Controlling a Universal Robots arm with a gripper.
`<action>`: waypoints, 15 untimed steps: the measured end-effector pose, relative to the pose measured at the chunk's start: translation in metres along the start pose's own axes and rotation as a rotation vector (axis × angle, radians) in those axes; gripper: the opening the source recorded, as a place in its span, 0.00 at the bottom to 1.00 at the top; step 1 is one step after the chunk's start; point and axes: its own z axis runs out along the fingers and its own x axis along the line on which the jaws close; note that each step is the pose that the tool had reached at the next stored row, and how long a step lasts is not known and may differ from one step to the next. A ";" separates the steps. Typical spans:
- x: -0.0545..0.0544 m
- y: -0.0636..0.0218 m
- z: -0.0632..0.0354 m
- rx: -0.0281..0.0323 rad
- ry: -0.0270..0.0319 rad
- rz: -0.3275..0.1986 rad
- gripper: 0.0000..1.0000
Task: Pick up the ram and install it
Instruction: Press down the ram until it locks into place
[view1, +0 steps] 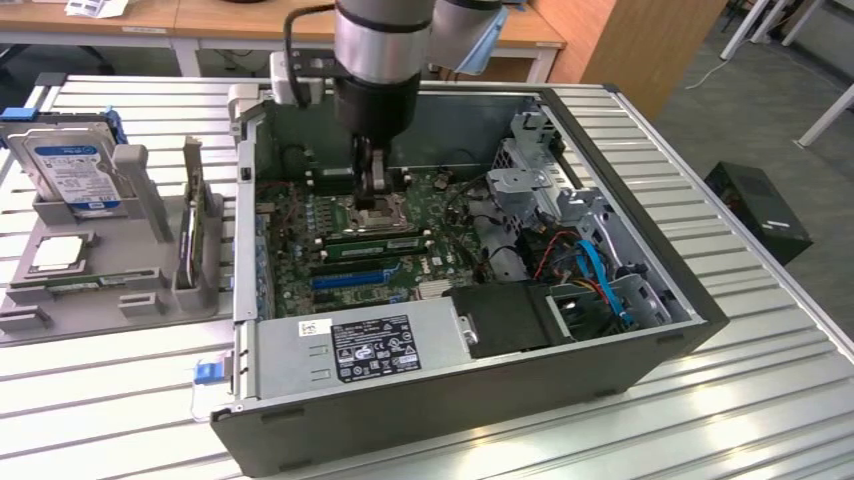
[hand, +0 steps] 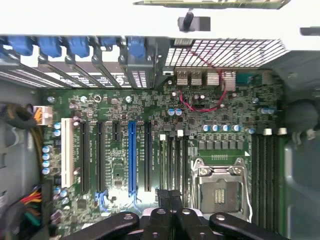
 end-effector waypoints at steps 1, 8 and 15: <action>0.000 0.0001 -0.0043 -0.0001 0.0001 0.000 0.11; -0.001 0.0004 -0.0323 0.0000 0.0000 0.000 0.11; -0.002 0.0008 -0.0539 0.0000 0.0001 0.000 0.11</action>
